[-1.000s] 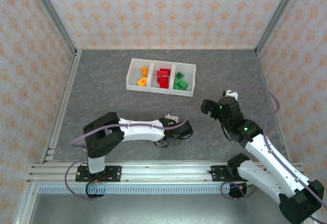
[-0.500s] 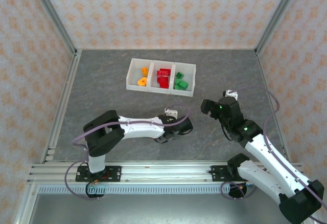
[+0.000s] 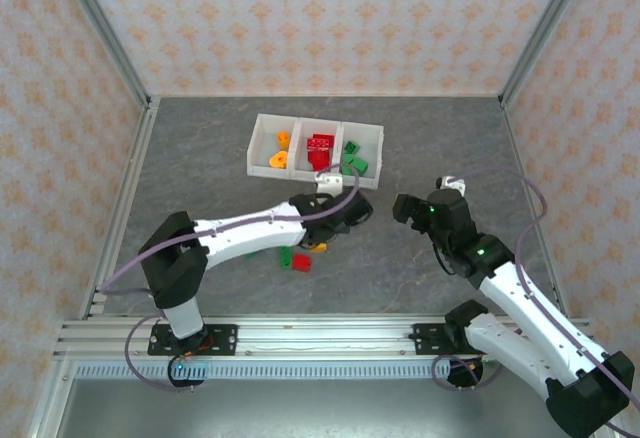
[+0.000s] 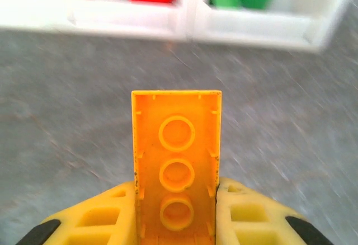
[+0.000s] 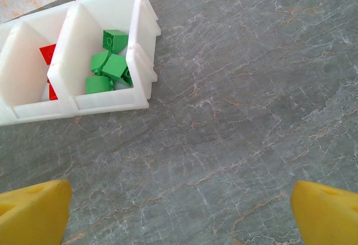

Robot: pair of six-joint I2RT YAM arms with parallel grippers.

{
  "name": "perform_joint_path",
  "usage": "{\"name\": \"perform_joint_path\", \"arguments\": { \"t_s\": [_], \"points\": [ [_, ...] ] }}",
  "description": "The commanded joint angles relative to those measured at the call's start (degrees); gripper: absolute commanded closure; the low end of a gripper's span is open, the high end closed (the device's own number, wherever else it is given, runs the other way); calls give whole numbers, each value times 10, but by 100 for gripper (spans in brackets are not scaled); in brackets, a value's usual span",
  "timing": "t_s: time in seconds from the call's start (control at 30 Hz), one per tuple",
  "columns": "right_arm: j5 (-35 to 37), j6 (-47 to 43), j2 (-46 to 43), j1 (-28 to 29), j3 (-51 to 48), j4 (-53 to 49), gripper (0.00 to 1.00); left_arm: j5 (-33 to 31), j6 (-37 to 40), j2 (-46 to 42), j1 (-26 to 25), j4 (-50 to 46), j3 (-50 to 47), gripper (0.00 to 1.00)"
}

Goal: Sort the legos into containers by color
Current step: Place the lego in the container.

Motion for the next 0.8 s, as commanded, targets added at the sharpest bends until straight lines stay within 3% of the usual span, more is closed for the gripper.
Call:
{"name": "perform_joint_path", "arguments": {
  "t_s": [0.0,0.27,0.57,0.77],
  "points": [
    [14,-1,-2,0,-5,6,0,-43,72,-20,65,-36,20,72],
    [14,0,-1,0,-5,7,0,-10,186,39,197,-14,99,71],
    [11,-1,-1,0,-4,6,0,7,209,191,299,-69,250,71],
    [15,-1,-1,0,-4,6,0,35,227,242,337,-50,283,70]
  ]
}}
